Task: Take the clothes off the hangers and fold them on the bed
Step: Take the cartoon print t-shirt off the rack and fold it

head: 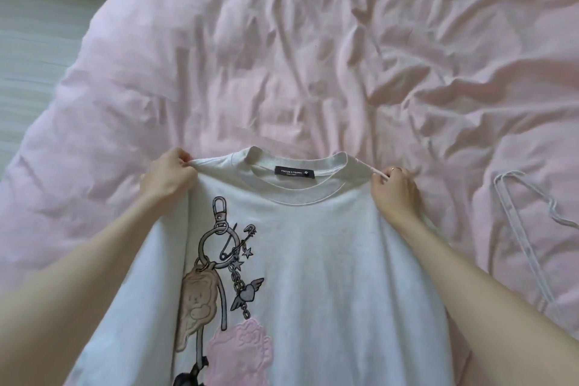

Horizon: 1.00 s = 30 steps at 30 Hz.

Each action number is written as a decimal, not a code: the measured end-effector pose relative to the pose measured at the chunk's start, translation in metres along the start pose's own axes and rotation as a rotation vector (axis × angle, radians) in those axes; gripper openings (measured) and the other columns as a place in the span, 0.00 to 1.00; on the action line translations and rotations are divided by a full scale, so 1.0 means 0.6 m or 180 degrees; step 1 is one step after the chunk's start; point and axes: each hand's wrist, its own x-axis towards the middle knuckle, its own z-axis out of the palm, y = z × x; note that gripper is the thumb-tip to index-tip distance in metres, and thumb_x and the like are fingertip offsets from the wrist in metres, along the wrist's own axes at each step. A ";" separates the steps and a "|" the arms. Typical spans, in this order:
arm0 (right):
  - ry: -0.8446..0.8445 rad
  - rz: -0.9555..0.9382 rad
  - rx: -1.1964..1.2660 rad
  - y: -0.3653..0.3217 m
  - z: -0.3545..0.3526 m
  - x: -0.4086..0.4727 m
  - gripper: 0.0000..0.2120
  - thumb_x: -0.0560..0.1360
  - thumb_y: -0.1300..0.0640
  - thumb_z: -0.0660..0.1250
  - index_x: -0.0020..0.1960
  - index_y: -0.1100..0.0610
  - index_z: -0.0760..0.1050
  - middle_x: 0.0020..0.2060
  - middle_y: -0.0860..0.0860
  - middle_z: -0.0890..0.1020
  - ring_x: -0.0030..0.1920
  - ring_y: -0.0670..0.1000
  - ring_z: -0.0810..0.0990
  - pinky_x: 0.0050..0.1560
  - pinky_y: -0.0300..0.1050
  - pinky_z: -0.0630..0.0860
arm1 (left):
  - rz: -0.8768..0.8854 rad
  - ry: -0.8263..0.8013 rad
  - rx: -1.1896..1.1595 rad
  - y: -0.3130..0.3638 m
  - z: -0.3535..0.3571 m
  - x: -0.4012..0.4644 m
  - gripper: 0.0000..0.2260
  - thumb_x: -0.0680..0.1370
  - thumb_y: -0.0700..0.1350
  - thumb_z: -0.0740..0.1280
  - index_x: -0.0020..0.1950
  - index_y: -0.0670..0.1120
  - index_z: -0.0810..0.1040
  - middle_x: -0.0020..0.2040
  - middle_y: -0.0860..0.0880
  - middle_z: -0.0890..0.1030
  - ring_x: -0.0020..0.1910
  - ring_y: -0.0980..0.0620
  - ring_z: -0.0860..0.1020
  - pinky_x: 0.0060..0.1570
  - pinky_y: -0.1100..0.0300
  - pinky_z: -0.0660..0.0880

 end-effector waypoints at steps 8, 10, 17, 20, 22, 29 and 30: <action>0.0058 -0.1015 -0.0383 -0.021 0.024 0.013 0.23 0.75 0.43 0.55 0.50 0.61 0.76 0.52 0.59 0.80 0.57 0.59 0.74 0.56 0.51 0.65 | 0.0802 -0.0594 -0.0224 0.070 0.033 0.038 0.21 0.67 0.66 0.66 0.45 0.50 0.78 0.37 0.52 0.76 0.43 0.49 0.74 0.45 0.55 0.64; 0.0060 -0.1082 -0.0527 -0.019 0.027 0.023 0.17 0.79 0.47 0.59 0.53 0.61 0.75 0.53 0.58 0.79 0.58 0.58 0.72 0.58 0.51 0.64 | 0.0909 -0.0145 0.0152 0.073 0.056 0.040 0.13 0.76 0.56 0.65 0.51 0.47 0.76 0.44 0.48 0.78 0.50 0.46 0.75 0.49 0.54 0.61; 0.0231 -0.0791 -0.0533 -0.006 0.012 0.000 0.16 0.80 0.48 0.56 0.58 0.58 0.74 0.59 0.55 0.75 0.63 0.57 0.68 0.60 0.52 0.61 | 0.0900 0.0839 0.0550 0.076 0.096 -0.014 0.17 0.81 0.50 0.57 0.68 0.47 0.67 0.65 0.42 0.69 0.66 0.44 0.64 0.64 0.47 0.54; 0.0481 -0.0452 -0.0137 0.040 -0.018 -0.037 0.14 0.80 0.55 0.57 0.61 0.59 0.74 0.61 0.56 0.73 0.63 0.57 0.68 0.60 0.52 0.61 | 0.1591 0.0983 0.0555 0.081 0.128 -0.088 0.19 0.79 0.47 0.57 0.70 0.47 0.63 0.69 0.42 0.64 0.70 0.45 0.59 0.67 0.47 0.50; 0.0591 -0.0126 -0.0074 0.085 -0.034 -0.068 0.15 0.78 0.56 0.59 0.63 0.60 0.73 0.62 0.56 0.73 0.64 0.58 0.68 0.61 0.52 0.63 | 0.1875 0.0810 0.0519 0.089 0.159 -0.141 0.19 0.78 0.48 0.54 0.69 0.48 0.63 0.70 0.43 0.64 0.73 0.44 0.57 0.68 0.44 0.49; -0.0582 0.0984 0.1734 0.245 -0.076 -0.167 0.16 0.77 0.49 0.63 0.57 0.60 0.76 0.46 0.53 0.79 0.48 0.53 0.77 0.49 0.46 0.72 | 0.2389 -0.0221 0.0694 0.136 0.265 -0.314 0.22 0.78 0.54 0.50 0.71 0.50 0.63 0.75 0.45 0.61 0.75 0.43 0.55 0.70 0.38 0.50; -0.0830 0.1091 0.2195 0.252 -0.079 -0.179 0.14 0.78 0.52 0.64 0.55 0.61 0.77 0.43 0.52 0.80 0.45 0.51 0.77 0.45 0.44 0.72 | 0.2346 -0.0395 0.0705 0.136 0.275 -0.330 0.25 0.78 0.57 0.47 0.73 0.50 0.62 0.76 0.46 0.59 0.76 0.44 0.53 0.71 0.39 0.48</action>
